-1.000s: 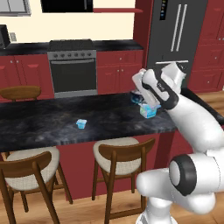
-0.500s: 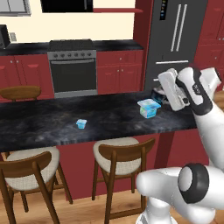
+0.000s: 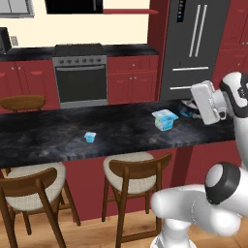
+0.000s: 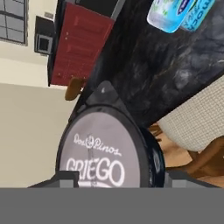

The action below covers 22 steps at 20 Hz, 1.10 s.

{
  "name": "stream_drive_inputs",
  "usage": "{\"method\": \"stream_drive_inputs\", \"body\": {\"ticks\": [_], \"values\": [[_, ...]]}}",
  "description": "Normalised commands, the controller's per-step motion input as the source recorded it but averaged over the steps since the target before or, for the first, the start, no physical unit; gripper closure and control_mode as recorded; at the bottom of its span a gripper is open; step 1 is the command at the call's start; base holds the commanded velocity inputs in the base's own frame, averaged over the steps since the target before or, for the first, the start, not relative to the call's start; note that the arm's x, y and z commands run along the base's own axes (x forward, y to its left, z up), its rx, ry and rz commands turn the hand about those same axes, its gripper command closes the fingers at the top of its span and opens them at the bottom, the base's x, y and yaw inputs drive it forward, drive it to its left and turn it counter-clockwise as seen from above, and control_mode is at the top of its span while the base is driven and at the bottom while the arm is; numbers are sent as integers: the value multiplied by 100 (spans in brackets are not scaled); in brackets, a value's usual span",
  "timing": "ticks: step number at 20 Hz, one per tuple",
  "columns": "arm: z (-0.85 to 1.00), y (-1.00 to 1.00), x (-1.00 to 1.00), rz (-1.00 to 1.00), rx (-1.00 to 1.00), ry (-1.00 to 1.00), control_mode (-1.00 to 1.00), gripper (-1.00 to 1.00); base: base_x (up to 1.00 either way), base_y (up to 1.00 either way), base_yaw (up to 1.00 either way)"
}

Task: Stack the yogurt containers by placing the smaller containers on top of the larger containers.

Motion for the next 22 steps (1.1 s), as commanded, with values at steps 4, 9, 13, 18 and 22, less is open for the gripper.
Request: {"method": "stream_drive_inputs", "body": {"ticks": [4,9,13,18,22], "values": [[0,-48,22,32,3,-1,-100,100,0,0,0],[0,-24,19,25,1,-7,-100,100,0,0,0],[-1,0,26,17,-2,-3,-100,100,0,0,0],[-13,5,24,9,-10,-4,-100,100,0,0,0],[-17,7,10,4,-13,-4,-100,100,0,0,0]]}}
